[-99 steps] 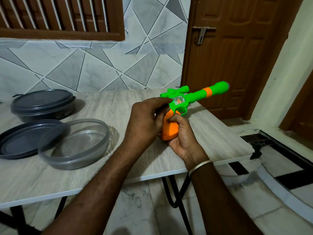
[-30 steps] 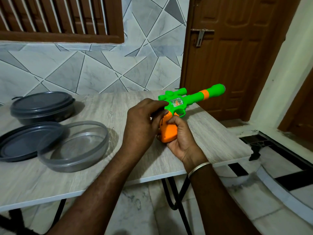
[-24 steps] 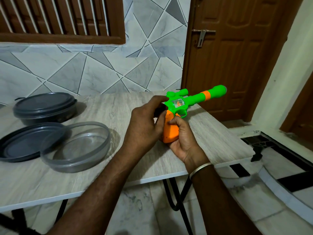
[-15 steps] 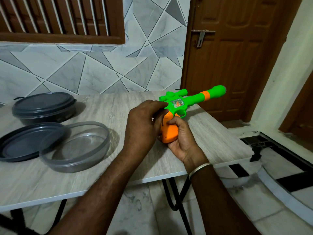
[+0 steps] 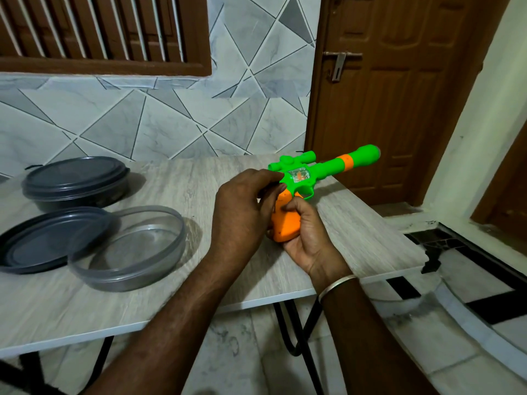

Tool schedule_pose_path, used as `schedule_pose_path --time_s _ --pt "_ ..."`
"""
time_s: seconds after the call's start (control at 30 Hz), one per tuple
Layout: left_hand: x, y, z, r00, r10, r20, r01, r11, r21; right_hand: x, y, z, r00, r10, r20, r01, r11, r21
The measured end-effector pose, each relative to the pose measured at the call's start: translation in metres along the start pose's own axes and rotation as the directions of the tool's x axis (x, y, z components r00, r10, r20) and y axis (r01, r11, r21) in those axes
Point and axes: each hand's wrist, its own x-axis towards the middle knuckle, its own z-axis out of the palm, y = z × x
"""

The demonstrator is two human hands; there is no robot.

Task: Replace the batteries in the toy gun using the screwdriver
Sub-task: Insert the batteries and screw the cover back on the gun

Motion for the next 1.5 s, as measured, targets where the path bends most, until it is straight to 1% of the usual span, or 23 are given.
schedule_pose_path --time_s 0.13,0.27,0.33,0.5,0.63,0.83,0.9,1.0,1.1,1.17,1.37,1.5 --pt "0.001 -0.001 -0.002 1.0 0.014 0.022 -0.015 0.999 0.042 -0.002 -0.001 0.0 1.0 0.003 0.002 -0.003 1.0 0.001" --pt "0.001 0.0 -0.003 0.998 0.001 0.06 -0.001 1.0 -0.005 -0.002 0.0 0.001 1.0 -0.01 -0.011 0.009 1.0 -0.005" --pt "0.001 0.0 -0.002 0.999 -0.003 0.054 0.004 1.0 -0.018 -0.002 -0.001 0.002 1.0 -0.017 -0.005 0.017 1.0 -0.004" --pt "0.003 -0.001 0.0 0.999 0.018 0.032 -0.019 0.999 0.027 -0.003 0.0 0.001 1.0 -0.004 -0.013 0.004 1.0 -0.018" --pt "0.006 -0.001 -0.001 0.996 0.01 0.092 -0.013 1.0 0.028 -0.003 -0.002 0.002 1.0 0.003 -0.01 -0.004 1.0 -0.02" --pt "0.004 0.001 -0.006 0.991 0.01 0.135 -0.014 1.0 0.025 -0.003 -0.002 0.002 1.0 0.001 -0.022 -0.001 1.0 -0.023" --pt "0.004 0.001 -0.006 0.989 0.019 0.147 -0.02 1.0 0.0 -0.003 -0.002 0.002 1.0 -0.006 -0.022 0.006 1.0 -0.014" --pt "0.003 0.002 -0.004 0.993 -0.026 0.117 0.031 0.998 -0.048 -0.003 -0.002 0.003 1.0 -0.014 0.007 0.014 1.0 -0.012" --pt "0.002 0.001 -0.002 0.997 -0.033 0.076 0.032 0.999 0.009 -0.003 -0.002 0.002 1.0 0.008 -0.003 -0.008 1.0 -0.012" --pt "0.001 -0.001 -0.002 0.996 -0.033 0.08 0.03 0.999 0.037 -0.003 -0.002 0.001 1.0 0.021 -0.009 -0.021 1.0 -0.012" --pt "0.005 -0.001 -0.008 0.983 0.002 0.183 -0.012 0.998 0.054 -0.002 -0.003 0.0 1.0 0.023 -0.017 -0.023 1.0 0.006" --pt "0.004 -0.002 -0.01 0.982 0.02 0.189 -0.033 0.997 0.067 -0.003 -0.002 0.0 1.0 0.024 -0.018 -0.024 1.0 -0.004"
